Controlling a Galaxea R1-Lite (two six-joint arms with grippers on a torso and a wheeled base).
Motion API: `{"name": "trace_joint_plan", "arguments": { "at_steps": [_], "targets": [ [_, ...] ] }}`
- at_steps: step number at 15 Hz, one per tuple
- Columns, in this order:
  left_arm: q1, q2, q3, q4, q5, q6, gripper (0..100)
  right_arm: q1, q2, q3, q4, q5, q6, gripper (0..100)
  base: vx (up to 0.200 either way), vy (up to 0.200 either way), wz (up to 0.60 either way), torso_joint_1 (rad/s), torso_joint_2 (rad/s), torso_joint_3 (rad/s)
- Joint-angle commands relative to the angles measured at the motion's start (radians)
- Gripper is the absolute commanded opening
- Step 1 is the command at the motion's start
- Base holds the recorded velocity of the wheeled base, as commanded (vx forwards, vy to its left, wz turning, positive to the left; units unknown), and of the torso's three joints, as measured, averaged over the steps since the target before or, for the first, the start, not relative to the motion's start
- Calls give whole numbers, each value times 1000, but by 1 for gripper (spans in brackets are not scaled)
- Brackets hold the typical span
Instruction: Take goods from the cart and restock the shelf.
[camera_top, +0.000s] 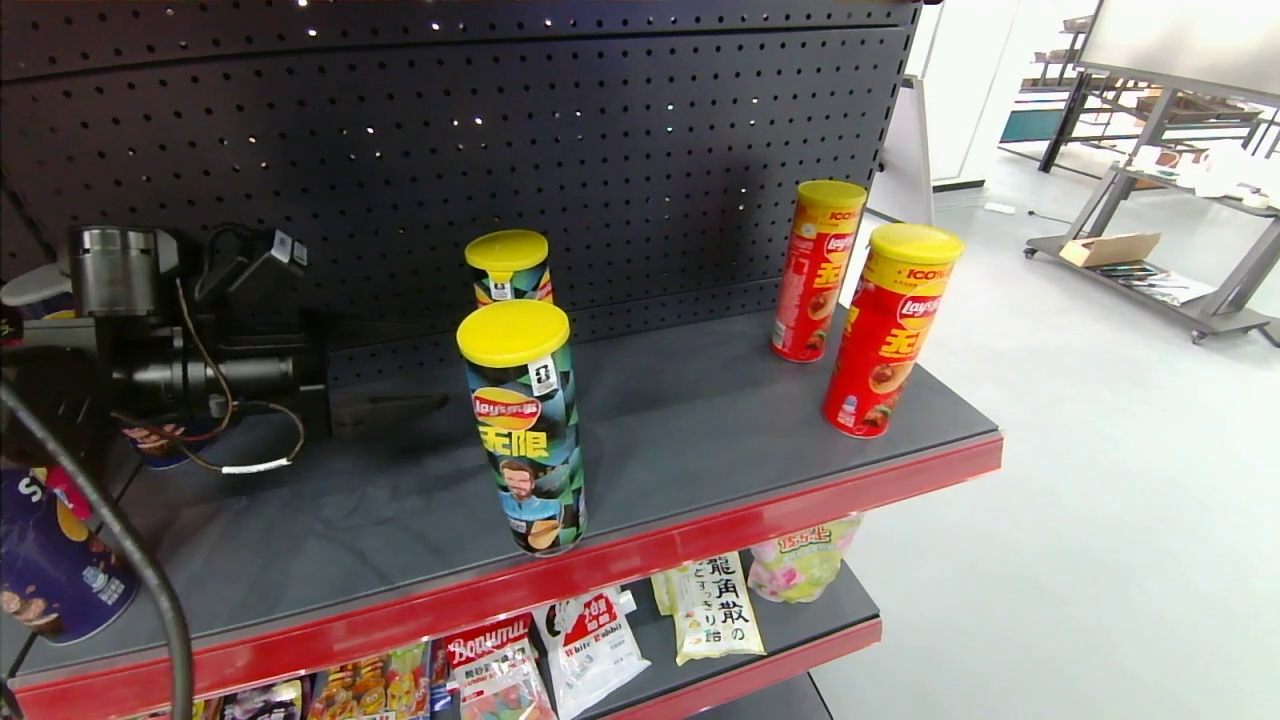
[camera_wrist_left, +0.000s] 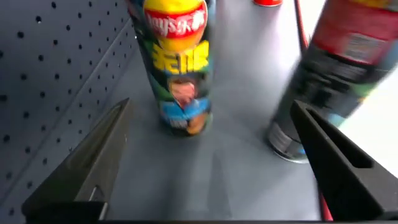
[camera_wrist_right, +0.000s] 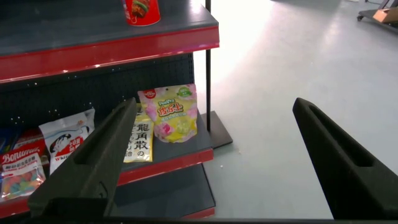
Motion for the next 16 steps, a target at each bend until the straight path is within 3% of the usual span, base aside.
{"name": "trace_joint_plan", "arguments": {
  "at_steps": [1,4,5,7,8,9,10,12,13,15,16],
  "targets": [
    [5,-111,80,4,0,-11,100,0,1,1,0,0,0,100,0,0,0,0,0,0],
    [14,-240,158,59,0,-17,100,0,1,-1,0,0,0,100,0,0,0,0,0,0],
    [25,-312,186,94,0,-32,100,0,1,1,0,-1,0,100,0,0,0,0,0,0],
    [29,-444,237,142,-1,-86,100,0,1,1,0,0,0,100,0,0,0,0,0,0],
    [62,-548,260,145,11,-129,100,0,1,1,0,0,0,100,0,0,0,0,0,0],
    [82,-649,284,147,72,-147,100,0,1,1,0,0,0,100,0,0,0,0,0,0],
    [86,-752,306,150,198,-173,100,0,1,1,0,0,0,100,0,0,0,0,0,0],
    [32,-965,324,216,424,-322,100,0,1,1,0,0,0,100,0,0,0,0,0,0],
    [3,-1051,324,285,494,-386,100,0,1,1,0,0,0,100,0,0,0,0,0,0],
    [-1,-1205,306,441,658,-478,100,0,1,1,0,0,0,100,0,0,0,0,0,0],
    [3,-1245,295,490,773,-531,100,0,1,-1,0,0,0,100,0,0,0,0,0,0]
  ]
}}
